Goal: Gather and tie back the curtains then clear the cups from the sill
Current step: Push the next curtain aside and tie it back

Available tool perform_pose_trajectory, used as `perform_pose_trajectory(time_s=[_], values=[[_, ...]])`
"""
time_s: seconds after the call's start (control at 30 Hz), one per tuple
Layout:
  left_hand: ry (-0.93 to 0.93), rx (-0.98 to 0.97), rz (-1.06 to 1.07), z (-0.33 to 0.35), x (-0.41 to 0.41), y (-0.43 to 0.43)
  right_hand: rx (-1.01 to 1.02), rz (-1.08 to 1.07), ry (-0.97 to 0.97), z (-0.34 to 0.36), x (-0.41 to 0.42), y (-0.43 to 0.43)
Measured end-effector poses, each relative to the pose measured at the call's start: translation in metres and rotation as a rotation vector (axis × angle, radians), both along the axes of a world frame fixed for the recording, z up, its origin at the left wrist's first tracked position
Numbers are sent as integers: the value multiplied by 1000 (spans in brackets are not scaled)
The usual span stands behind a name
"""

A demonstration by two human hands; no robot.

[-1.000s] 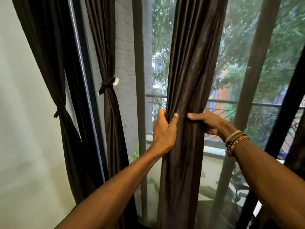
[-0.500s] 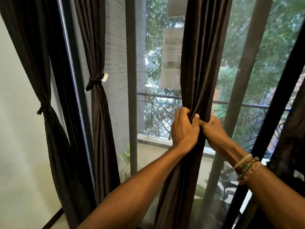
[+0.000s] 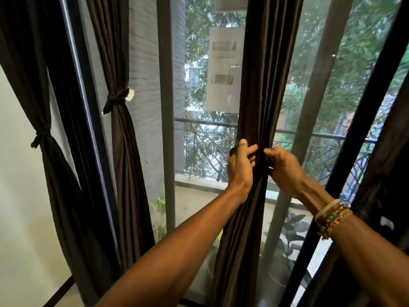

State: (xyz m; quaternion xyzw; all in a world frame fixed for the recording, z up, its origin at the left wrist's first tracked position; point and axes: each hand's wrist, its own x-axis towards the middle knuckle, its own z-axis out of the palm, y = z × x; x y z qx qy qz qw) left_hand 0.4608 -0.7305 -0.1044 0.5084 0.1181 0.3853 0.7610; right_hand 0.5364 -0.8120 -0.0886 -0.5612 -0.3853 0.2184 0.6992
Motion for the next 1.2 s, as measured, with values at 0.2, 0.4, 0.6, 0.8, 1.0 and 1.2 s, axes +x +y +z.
perform_pose_trajectory(time_s=[0.2,0.4,0.6,0.8,1.0,1.2], values=[[-15,-248,65,-7,7,20,-9,-114,196,-3,6,10],[200,38,66,-11,7,27,-96,-157,258,5,8,23],[364,173,31,-15,-1,42,-247,-108,146,9,9,31],[331,214,-98,-10,-13,53,-477,-34,-26,12,11,30],[459,359,-179,-9,-16,58,-375,-4,-114,24,1,22],[576,539,-75,-4,-17,66,-364,46,-129,27,4,15]])
